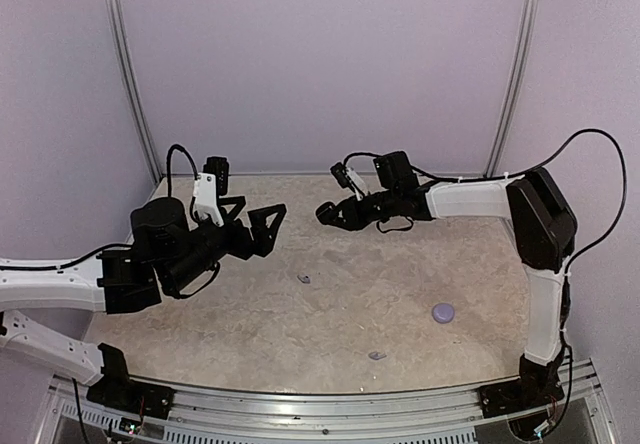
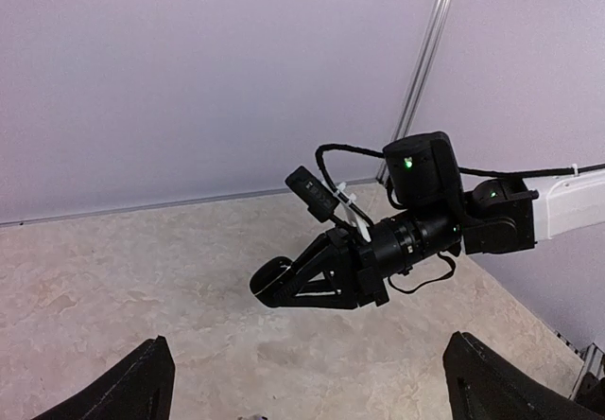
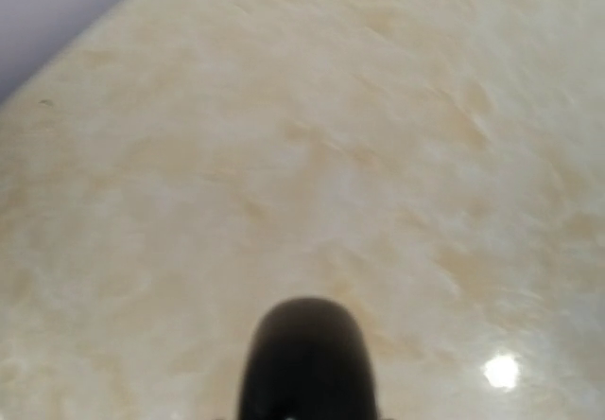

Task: Insert the wireless bluetooth earbuds into the charging case
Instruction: Place the charging case with the earbuds at the center of the board.

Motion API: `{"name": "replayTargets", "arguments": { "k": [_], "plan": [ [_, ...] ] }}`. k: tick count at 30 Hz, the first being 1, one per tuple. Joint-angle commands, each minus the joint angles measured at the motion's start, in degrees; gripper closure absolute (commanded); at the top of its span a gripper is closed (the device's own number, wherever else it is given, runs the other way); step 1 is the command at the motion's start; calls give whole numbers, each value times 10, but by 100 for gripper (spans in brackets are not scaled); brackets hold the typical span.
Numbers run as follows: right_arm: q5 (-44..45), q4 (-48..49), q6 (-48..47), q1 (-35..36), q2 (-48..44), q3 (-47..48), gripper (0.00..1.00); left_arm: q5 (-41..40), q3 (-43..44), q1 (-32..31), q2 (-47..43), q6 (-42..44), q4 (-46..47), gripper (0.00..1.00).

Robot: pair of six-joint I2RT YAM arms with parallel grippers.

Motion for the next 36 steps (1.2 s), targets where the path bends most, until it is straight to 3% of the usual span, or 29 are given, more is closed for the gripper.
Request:
{"name": "replayTargets", "arguments": {
  "k": [1,18,22,27,29,36],
  "plan": [
    [16,-66,-5,-19,63,85,97,-26,-14,7,-29,-21,-16,1],
    [13,-124,10,-42,242,262,87,0,-29,36,-45,-25,-38,1],
    [20,-129,7,-49,241,263,71,10,-30,44,-47,-26,-35,1],
    [35,-135,-3,-57,219,245,34,22,-23,53,-45,-22,-39,1],
    [40,-135,-7,-62,202,232,25,23,-18,54,-43,-21,-44,1],
    [86,-116,-25,-77,62,99,22,36,-10,55,-38,-21,-47,1]
  ]
}}
